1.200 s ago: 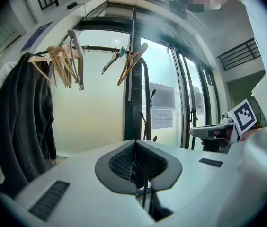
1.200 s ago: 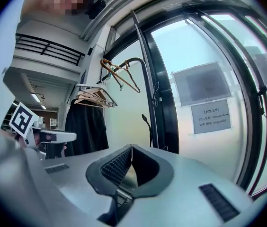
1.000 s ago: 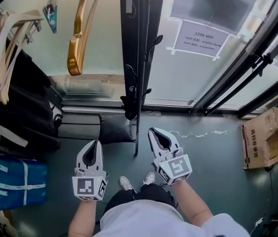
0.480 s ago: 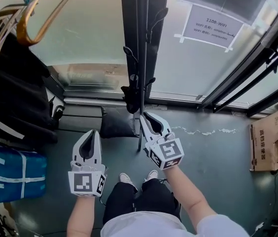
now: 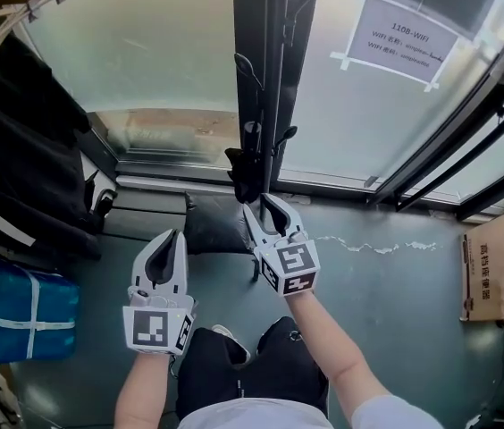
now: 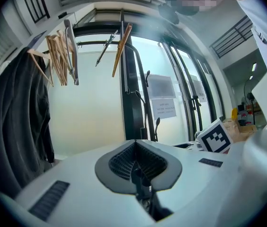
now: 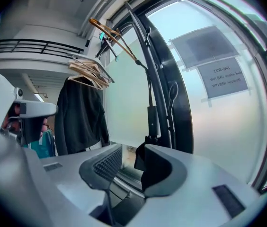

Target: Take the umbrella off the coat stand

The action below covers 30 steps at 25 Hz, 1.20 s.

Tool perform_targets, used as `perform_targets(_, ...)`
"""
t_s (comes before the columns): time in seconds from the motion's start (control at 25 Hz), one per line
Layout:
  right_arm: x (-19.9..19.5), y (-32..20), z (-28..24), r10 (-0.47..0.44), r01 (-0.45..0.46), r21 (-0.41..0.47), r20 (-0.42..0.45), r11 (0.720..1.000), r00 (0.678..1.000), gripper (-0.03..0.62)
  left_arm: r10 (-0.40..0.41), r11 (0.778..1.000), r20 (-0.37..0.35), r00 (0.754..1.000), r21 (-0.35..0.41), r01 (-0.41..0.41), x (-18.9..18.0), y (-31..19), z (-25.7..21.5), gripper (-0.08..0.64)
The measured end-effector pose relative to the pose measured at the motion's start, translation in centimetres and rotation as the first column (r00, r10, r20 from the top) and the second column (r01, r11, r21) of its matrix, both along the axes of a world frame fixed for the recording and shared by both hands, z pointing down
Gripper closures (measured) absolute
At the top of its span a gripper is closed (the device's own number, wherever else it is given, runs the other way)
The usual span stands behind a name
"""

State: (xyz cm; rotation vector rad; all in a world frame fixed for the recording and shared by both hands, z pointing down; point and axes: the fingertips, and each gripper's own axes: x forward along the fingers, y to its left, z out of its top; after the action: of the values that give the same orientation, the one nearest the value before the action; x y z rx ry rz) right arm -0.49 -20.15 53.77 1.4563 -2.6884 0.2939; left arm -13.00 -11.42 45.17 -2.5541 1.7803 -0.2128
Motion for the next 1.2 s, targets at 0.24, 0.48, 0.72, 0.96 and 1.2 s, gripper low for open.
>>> perform_targets(0.24,-1.1,-2.5,4.5,0.038,-0.04,-0.036,-0.043,0.999,0.998,0.436,-0.006,1.0,0.005,1.0,-0.018,0.006,-0.5,-0.4,2.6,0.537)
perform_targets(0.48,-2.2,-4.8,6.2,0.054,-0.055,-0.025,-0.064,0.998,0.996,0.4,-0.014,1.0,0.005,1.0,-0.021,0.014,-0.9,-1.3,4.4,0.537)
perform_targets(0.72,-3.4,-6.5,7.9,0.117,-0.119,-0.023,-0.056,0.993,0.992,0.316,-0.019,1.0,0.003,1.0,-0.025,0.019,-1.4,-2.2,7.0,0.537)
perform_targets(0.96,-3.4,-7.8,8.2,0.246,-0.246,-0.001,0.003,0.969,0.969,0.31,-0.033,0.999,0.0,0.999,-0.038,0.033,-2.7,-2.2,8.7,0.537)
perform_targets(1.2,-2.6,-8.7,10.3,0.355,-0.352,-0.076,0.03,0.933,0.934,0.279,-0.053,0.997,-0.005,0.999,-0.055,0.052,-4.3,-2.1,9.7,0.537)
